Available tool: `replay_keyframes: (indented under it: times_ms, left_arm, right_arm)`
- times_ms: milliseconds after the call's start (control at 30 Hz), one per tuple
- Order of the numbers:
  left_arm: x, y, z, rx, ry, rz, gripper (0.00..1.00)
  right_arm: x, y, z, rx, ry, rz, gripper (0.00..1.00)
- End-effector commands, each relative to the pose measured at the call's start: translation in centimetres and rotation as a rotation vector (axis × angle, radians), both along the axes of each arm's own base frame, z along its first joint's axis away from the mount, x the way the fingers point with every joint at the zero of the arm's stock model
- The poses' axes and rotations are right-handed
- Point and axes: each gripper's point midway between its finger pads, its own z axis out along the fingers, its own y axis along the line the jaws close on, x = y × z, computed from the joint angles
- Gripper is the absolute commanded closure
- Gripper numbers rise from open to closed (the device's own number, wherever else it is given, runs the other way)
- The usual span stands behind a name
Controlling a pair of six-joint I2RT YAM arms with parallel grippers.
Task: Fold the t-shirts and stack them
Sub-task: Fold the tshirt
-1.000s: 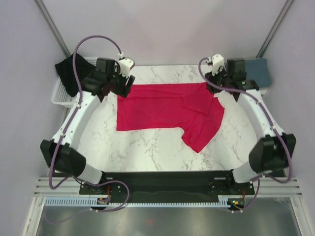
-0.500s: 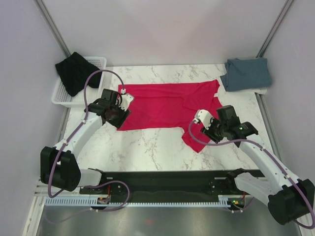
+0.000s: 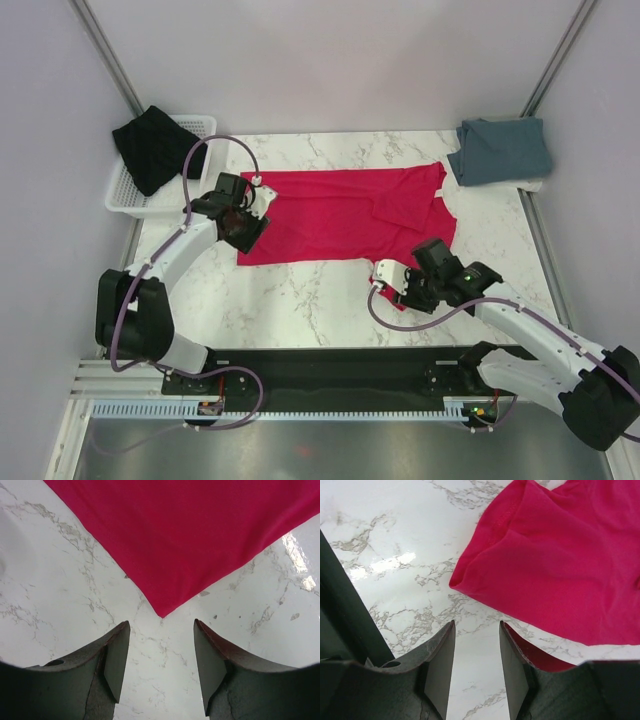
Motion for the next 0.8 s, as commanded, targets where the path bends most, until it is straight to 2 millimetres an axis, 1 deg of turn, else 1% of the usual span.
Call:
replay_keyframes:
  times_ms: [0,167,367,567,767]
  left_arm:
    - [2.4,-0.4,2.2,-0.022,-0.086,0.026,0.39]
    - [3.0,-0.2,1.9,-0.004,-0.080,0.030,0.38]
    - [3.4,-0.3,2.0,-0.003,-0.079,0.037,0.39]
    - [3.8,-0.4,2.3,-0.007,-0.086,0.043,0.38]
    - [3.8,-0.4,1.9,-0.006,-0.072,0.045,0.38]
  right_arm:
    - [-0.2,1.0,-0.4,0.009,0.003,0.038,0.51]
    - [-1.2,2.2,-1.8,0.004,0.042,0.076,0.51]
    - [-1.1,2.7,-2.7,-0.016,0.050,0.098,0.50]
    - [-0.6,2.4,-3.5,-0.051,0.040,0.096,0.50]
    - [-0.8,2.0,-4.4,-0.071,0.051,0.096,0.49]
